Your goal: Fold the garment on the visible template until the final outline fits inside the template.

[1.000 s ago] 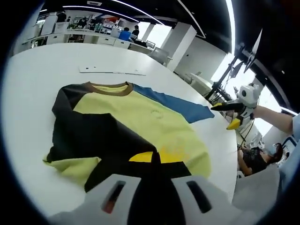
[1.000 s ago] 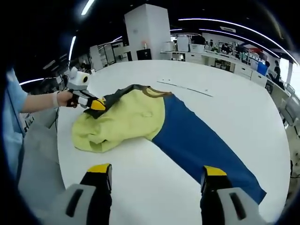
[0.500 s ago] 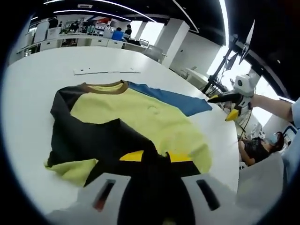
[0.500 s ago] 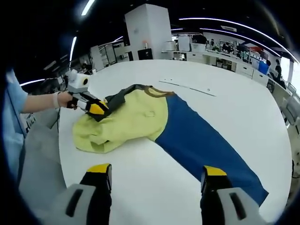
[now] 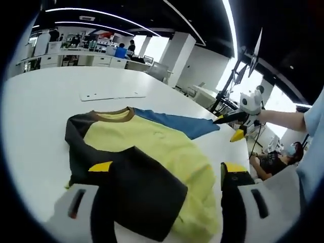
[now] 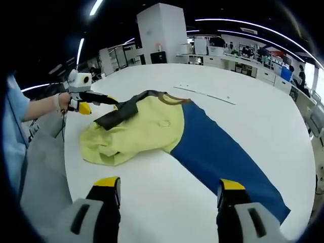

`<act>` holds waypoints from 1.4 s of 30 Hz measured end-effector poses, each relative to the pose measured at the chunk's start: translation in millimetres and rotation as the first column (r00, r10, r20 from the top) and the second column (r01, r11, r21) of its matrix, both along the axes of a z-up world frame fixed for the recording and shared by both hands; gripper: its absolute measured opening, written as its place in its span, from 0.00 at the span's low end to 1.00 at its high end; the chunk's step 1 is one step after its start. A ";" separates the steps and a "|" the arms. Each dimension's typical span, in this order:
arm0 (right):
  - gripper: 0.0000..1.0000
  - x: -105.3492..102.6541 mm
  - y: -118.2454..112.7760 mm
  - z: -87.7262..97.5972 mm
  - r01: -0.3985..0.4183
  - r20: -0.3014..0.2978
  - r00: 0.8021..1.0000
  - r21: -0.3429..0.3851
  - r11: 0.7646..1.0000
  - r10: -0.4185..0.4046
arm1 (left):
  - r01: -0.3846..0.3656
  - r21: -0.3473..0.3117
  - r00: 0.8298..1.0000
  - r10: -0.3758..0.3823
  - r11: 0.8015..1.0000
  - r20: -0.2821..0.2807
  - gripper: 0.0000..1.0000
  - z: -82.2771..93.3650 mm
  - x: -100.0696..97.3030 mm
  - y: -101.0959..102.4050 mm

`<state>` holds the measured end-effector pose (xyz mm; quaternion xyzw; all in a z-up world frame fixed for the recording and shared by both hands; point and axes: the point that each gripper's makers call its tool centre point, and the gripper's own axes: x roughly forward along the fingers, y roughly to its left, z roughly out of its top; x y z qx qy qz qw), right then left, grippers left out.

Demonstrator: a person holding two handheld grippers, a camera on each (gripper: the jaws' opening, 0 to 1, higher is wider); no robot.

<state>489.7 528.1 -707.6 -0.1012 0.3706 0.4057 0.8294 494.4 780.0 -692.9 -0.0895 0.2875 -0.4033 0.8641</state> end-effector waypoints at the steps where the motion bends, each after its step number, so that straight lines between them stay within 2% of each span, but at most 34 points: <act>1: 0.78 0.0 0.4 0.4 0.000 0.000 1.000 0.000 1.000 0.000 | 0.003 0.003 1.000 -0.003 1.000 0.003 0.86 -0.1 -1.0 1.3; 3: 0.78 0.1 1.2 1.3 -0.001 0.002 1.000 0.002 1.000 0.001 | -0.003 0.018 1.000 0.003 1.000 0.002 0.87 -1.9 -1.7 5.7; 7: 0.78 -0.3 1.6 1.2 -0.004 0.003 1.000 -0.002 1.000 0.004 | -0.027 0.021 1.000 0.027 0.999 0.000 0.81 -2.5 -2.8 18.2; 10: 0.78 -1.0 2.0 0.8 -0.004 0.002 1.000 -0.001 1.000 0.004 | -0.055 0.046 0.998 0.055 0.997 -0.002 0.83 -7.8 -1.5 29.7; 15: 0.78 -2.2 2.2 -0.9 -0.003 -0.001 1.000 0.002 1.000 0.003 | -0.118 0.053 0.993 0.119 0.992 -0.021 0.67 -17.0 -1.6 52.5; 18: 0.78 -3.5 2.4 -2.4 -0.001 -0.005 1.000 0.004 1.000 0.001 | -0.168 0.082 0.984 0.171 0.982 -0.039 0.60 -28.4 -2.6 68.1; 22: 0.78 -4.2 2.8 -3.6 -0.001 -0.010 1.000 0.006 1.000 0.001 | -0.249 0.120 0.965 0.257 0.961 -0.057 0.55 -42.3 -2.1 87.4; 24: 0.78 -4.1 2.8 -4.0 -0.002 -0.009 1.000 0.005 1.000 0.002 | -0.254 0.135 0.961 0.266 0.958 -0.081 0.47 -48.1 -5.8 90.7; 25: 0.78 -4.1 2.8 -4.0 -0.002 -0.010 1.000 0.005 1.000 0.002 | -0.257 0.132 0.959 0.269 0.957 -0.084 0.43 -49.2 -6.7 91.2; 28: 0.78 -3.9 2.9 -3.9 0.000 -0.010 1.000 0.006 1.000 0.000 | -0.276 0.095 0.948 0.287 0.957 -0.141 0.37 -54.0 -13.5 89.9; 31: 0.78 -4.4 3.1 -4.5 0.000 -0.010 1.000 0.005 1.000 0.000 | -0.282 0.085 0.938 0.293 0.956 -0.187 0.31 -59.8 -20.5 88.9; 35: 0.78 -6.0 4.4 -5.9 -0.001 -0.015 1.000 0.005 1.000 0.001 | -0.295 -0.016 0.903 0.273 0.955 -0.332 0.23 -63.3 -34.9 77.1; 37: 0.78 -6.5 4.8 -6.4 -0.003 -0.016 1.000 0.005 1.000 0.003 | -0.305 -0.030 0.895 0.276 0.952 -0.350 0.22 -66.5 -36.9 76.7; 39: 0.78 -6.5 5.7 -6.1 -0.002 -0.017 1.000 0.008 1.000 0.002 | -0.338 -0.072 0.871 0.283 0.939 -0.402 0.20 -66.0 -40.1 74.4; 42: 0.77 -6.4 5.8 -6.0 -0.004 -0.016 1.000 0.007 1.000 0.004 | -0.350 -0.098 0.866 0.282 0.932 -0.413 0.20 -65.9 -38.7 73.5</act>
